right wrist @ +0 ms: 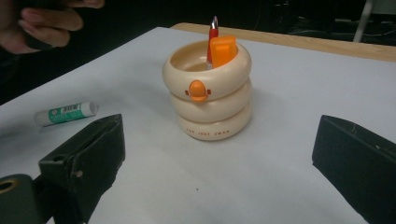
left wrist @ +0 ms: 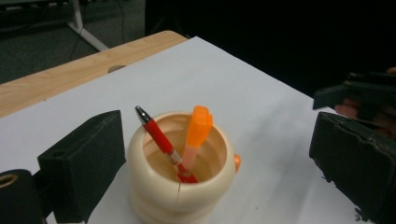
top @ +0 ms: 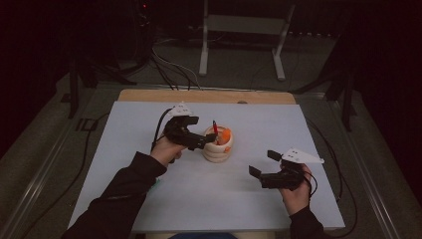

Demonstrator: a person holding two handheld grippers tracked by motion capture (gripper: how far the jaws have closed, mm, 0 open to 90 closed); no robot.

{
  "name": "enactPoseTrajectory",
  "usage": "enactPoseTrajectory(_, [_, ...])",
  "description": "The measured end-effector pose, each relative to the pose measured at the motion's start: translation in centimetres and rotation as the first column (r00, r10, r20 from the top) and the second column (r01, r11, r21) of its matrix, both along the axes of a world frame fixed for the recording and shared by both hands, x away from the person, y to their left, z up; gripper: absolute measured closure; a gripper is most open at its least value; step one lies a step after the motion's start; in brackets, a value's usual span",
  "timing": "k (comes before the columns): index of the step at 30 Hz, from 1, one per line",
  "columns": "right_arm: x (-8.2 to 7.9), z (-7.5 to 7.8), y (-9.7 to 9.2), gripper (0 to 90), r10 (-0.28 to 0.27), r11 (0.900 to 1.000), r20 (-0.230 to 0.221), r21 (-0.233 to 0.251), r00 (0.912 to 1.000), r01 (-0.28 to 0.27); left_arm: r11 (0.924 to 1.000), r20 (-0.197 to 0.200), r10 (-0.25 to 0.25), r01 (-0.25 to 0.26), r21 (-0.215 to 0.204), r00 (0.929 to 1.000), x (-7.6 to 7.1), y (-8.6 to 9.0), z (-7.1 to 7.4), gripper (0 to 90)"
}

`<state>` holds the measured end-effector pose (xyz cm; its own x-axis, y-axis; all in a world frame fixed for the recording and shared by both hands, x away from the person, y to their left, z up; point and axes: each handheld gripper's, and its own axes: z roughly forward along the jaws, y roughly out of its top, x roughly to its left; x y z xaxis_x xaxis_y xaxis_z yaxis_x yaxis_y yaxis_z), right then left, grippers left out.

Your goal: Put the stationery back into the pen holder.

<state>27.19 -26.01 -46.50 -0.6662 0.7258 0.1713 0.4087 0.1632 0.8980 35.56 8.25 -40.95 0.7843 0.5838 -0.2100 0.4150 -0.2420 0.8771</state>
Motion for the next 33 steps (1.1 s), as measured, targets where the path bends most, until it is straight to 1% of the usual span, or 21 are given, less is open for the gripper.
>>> enactPoseTrajectory(2, [0.0, 0.0, 0.0, 2.3, 0.002, 1.0, -0.004, 0.004, 1.0, -0.002, 1.0, 0.006, -0.003, 0.003, -0.004, 1.0, -0.4, 0.6, 0.2, 4.1])
enactPoseTrajectory(3, [0.0, 0.0, 0.0, 2.3, 0.002, 1.0, -0.005, 0.001, 1.0, -0.002, 1.0, 0.006, -0.003, 0.003, -0.004, 1.0, -0.4, 0.6, 0.2, 4.1])
enactPoseTrajectory(4, [0.0, 0.0, 0.0, 2.3, 0.002, 1.0, -0.003, 0.001, 1.0, -0.002, 1.0, 0.013, -0.001, 0.001, -0.002, 0.9999, -0.8, 1.3, 0.4, 4.1])
enactPoseTrajectory(6, [0.0, 0.0, 0.1, 2.3, 0.005, 1.0, -0.003, 0.004, 1.0, -0.005, 1.0, 0.022, 0.006, -0.006, 0.0, 0.9997, -1.1, 1.8, 0.5, 4.1])
enactPoseTrajectory(9, [0.0, 0.0, 0.1, 2.3, 0.005, 1.0, -0.004, 0.006, 1.0, -0.005, 0.9999, 0.021, 0.016, -0.016, -0.004, 0.9996, -1.5, 2.7, 0.5, 4.1])
enactPoseTrajectory(12, [0.0, 0.0, 0.1, 2.3, 0.011, 0.9999, -0.001, 0.007, 0.9999, -0.01, 0.9996, 0.028, 0.028, -0.027, -0.012, 0.9992, -2.0, 3.6, 0.5, 4.1])
enactPoseTrajectory(14, [0.0, 0.0, 0.1, 2.3, 0.01, 0.9999, -0.002, 0.007, 1.0, -0.01, 0.9995, 0.036, 0.03, -0.03, -0.007, 0.9989, -2.4, 4.1, 0.5, 4.1])
enactPoseTrajectory(18, [0.0, 0.1, 0.0, 2.3, 0.011, 0.9998, -0.004, 0.019, 0.9999, -0.011, 0.9994, 0.041, 0.032, -0.031, -0.016, 0.9987, -3.2, 5.2, 0.2, 4.1])
enactPoseTrajectory(20, [0.0, 0.1, 0.0, 2.3, 0.014, 0.9996, -0.004, 0.023, 0.9999, -0.014, 0.9993, 0.041, 0.034, -0.034, -0.015, 0.9986, -3.6, 5.6, -0.1, 4.2])
enactPoseTrajectory(22, [0.0, 0.1, 0.0, 2.3, 0.014, 0.9996, -0.003, 0.022, 0.9999, -0.014, 0.9993, 0.035, 0.029, -0.028, -0.023, 0.999, -4.0, 6.1, -0.5, 4.2])
enactPoseTrajectory(24, [0.0, 0.1, 0.0, 2.3, 0.015, 0.9997, -0.004, 0.021, 0.9999, -0.015, 0.9995, 0.039, 0.025, -0.025, -0.018, 0.9989, -4.4, 6.5, -1.0, 4.2])
enactPoseTrajectory(26, [0.0, 0.1, 0.1, 2.3, 0.017, 0.9996, -0.003, 0.023, 0.9999, -0.016, 0.9994, 0.052, 0.034, -0.034, -0.003, 0.998, -4.7, 6.8, -1.5, 4.4])
enactPoseTrajectory(27, [0.0, 0.1, 0.1, 2.3, 0.016, 0.9996, -0.003, 0.022, 0.9999, -0.016, 0.9994, 0.059, 0.034, -0.034, -0.004, 0.9976, -4.9, 7.0, -1.8, 5.2])
enactPoseTrajectory(29, [0.0, 0.0, 0.1, 2.3, 0.016, 0.9996, -0.005, 0.022, 0.9999, -0.016, 0.9986, 0.069, 0.049, -0.05, 0.013, 0.9964, -5.2, 7.4, -2.4, 5.5])
enactPoseTrajectory(30, [0.0, 0.0, 0.1, 2.3, 0.015, 0.9996, -0.006, 0.022, 0.9999, -0.015, 0.9986, 0.063, 0.051, -0.052, 0.009, 0.9967, -5.3, 7.6, -2.7, 5.5])
enactPoseTrajectory(32, [0.0, 0.0, 0.1, 2.3, 0.015, 0.9997, -0.007, 0.02, 0.9999, -0.015, 0.9977, 0.068, 0.067, -0.068, 0.006, 0.9954, -5.7, 8.2, -3.3, 5.5])
enactPoseTrajectory(33, [0.0, 0.0, 0.1, 2.3, 0.015, 0.9996, -0.008, 0.023, 0.9999, -0.015, 0.9973, 0.064, 0.073, -0.074, 0.004, 0.9952, -5.8, 8.5, -3.5, 5.5])
